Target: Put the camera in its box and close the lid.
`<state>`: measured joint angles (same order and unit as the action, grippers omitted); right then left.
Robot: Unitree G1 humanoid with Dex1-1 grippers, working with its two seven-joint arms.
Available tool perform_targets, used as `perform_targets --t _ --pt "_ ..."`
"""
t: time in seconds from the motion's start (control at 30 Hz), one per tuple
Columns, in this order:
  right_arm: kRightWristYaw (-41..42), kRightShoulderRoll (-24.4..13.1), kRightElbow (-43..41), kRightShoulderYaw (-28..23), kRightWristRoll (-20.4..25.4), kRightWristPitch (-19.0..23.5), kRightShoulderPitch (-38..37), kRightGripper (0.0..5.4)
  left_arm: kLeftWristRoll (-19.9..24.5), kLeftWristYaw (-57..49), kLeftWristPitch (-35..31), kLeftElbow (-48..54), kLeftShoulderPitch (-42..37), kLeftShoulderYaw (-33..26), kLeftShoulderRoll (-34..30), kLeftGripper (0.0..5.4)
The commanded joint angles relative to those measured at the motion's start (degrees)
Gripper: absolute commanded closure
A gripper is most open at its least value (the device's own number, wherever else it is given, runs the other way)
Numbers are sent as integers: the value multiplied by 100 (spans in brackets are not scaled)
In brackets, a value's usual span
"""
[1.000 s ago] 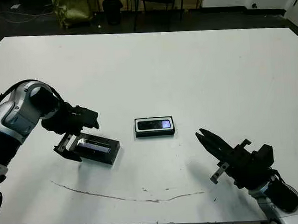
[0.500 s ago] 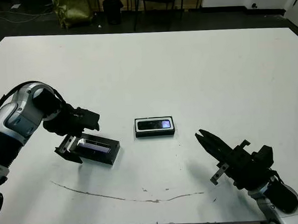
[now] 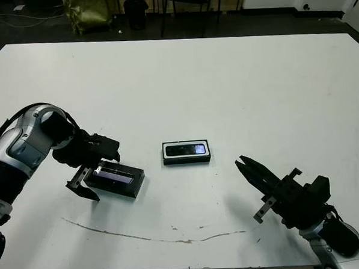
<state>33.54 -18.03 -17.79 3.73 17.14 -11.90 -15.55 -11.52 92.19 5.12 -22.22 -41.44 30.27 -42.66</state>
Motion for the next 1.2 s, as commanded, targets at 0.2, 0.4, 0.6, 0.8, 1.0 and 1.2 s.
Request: perform_targets --t 0.2,0.4,0.6,0.8,1.0,1.2 --pt "72 -18 107 -12 13 -41 -46 540 -26 -49 -223 -21 271 62 68 64" --pt "6 -33 32 -13 -22 40 -77 540 -102 -233 -456 -30 345 9 75 205" --pt "83 -15 102 -10 66 -10 -46 540 -269 -130 -320 -188 216 185 75 308" --pt "30 -50 34 -12 -44 32 -64 540 -291 -82 -382 -242 136 242 48 313" --pt "-17 -35 -18 2 -43 141 -77 540 67 -67 -865 134 67 -154 -58 313" --pt "-97 -17 -74 44 -135 172 -78 540 803 31 -2035 679 -368 -264 -254 313"
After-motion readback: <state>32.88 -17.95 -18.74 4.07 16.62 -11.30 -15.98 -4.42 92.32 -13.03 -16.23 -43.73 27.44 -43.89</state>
